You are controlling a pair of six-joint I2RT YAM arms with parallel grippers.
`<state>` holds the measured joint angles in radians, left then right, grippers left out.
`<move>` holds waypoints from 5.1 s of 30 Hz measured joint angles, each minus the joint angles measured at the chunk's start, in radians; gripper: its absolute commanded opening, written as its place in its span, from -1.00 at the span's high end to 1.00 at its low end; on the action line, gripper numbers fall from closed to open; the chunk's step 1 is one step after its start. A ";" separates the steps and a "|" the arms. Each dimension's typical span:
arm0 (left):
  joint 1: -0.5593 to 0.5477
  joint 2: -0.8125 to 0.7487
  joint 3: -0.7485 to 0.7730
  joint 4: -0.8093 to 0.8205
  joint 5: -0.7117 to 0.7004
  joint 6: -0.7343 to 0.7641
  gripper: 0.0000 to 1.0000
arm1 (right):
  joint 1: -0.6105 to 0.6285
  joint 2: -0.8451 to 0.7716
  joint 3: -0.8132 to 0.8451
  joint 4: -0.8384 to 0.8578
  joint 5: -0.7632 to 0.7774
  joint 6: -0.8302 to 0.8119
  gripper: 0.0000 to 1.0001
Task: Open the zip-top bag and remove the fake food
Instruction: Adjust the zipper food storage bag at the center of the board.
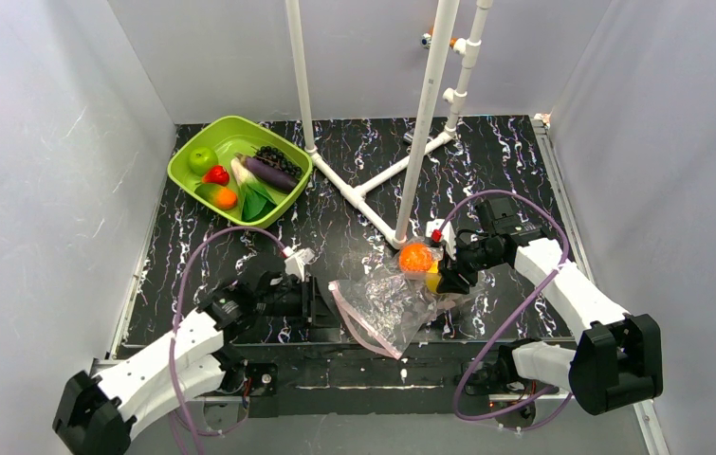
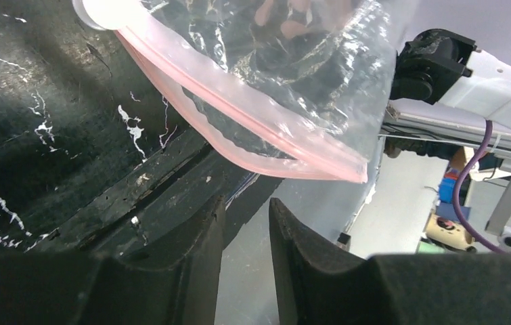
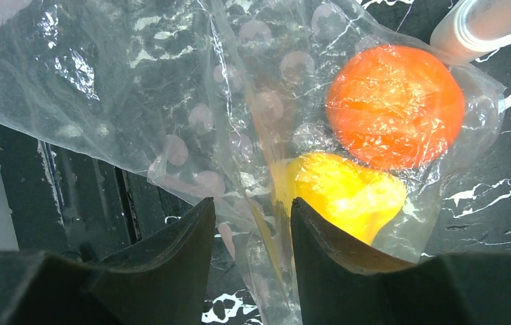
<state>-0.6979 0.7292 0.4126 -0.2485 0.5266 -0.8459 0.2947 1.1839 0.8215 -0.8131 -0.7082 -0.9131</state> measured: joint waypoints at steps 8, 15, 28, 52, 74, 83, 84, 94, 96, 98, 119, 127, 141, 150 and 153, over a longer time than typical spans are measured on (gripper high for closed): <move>-0.023 0.186 -0.008 0.209 0.061 -0.070 0.47 | -0.001 0.000 0.000 0.000 -0.007 0.000 -0.04; -0.051 0.307 0.018 0.324 0.079 -0.093 0.47 | -0.003 0.000 0.000 -0.001 -0.014 0.000 -0.04; -0.052 0.468 0.151 0.346 0.024 -0.043 0.52 | -0.006 0.000 0.000 -0.005 -0.028 0.000 -0.04; -0.051 0.693 0.221 0.562 -0.101 -0.093 0.46 | -0.158 0.090 0.070 0.172 0.137 0.364 -0.12; -0.051 0.806 0.254 0.683 -0.039 -0.098 0.27 | -0.159 0.452 0.284 0.011 -0.015 0.450 0.05; -0.052 0.806 0.254 0.715 -0.035 -0.096 0.27 | -0.156 0.254 0.285 -0.051 -0.021 0.284 -0.58; -0.052 0.806 0.254 0.712 -0.036 -0.093 0.27 | -0.158 0.225 0.285 -0.048 -0.002 0.250 -0.61; -0.052 0.794 0.254 0.685 -0.041 -0.051 0.28 | -0.246 0.380 0.280 0.013 0.198 -0.035 -0.56; -0.052 0.794 0.254 0.684 -0.041 -0.044 0.29 | -0.247 0.394 0.279 0.016 0.216 -0.062 -0.49; -0.052 0.794 0.254 0.681 -0.041 -0.040 0.28 | -0.240 0.399 0.279 0.023 0.231 -0.086 -0.41; -0.053 0.841 0.293 0.631 -0.042 -0.029 0.11 | -0.042 0.454 0.249 -0.010 0.222 -0.176 0.81; -0.054 0.862 0.279 0.753 -0.040 -0.124 -0.10 | 0.077 0.415 0.296 -0.175 0.143 -0.218 0.89; -0.057 0.823 0.124 1.035 -0.067 -0.262 0.58 | 0.031 0.244 0.254 -0.090 0.216 -0.043 -0.15; -0.057 0.809 0.106 1.317 0.016 -0.247 0.59 | 0.052 0.062 0.156 -0.081 0.133 -0.166 -0.67; -0.057 0.815 0.106 1.388 0.055 -0.251 0.60 | 0.070 0.120 0.143 -0.068 0.138 -0.191 -0.58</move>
<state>-0.7547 1.5440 0.5186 1.1393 0.5819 -1.0973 0.3645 1.3041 0.9642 -0.8806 -0.5701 -1.1038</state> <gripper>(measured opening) 0.209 0.835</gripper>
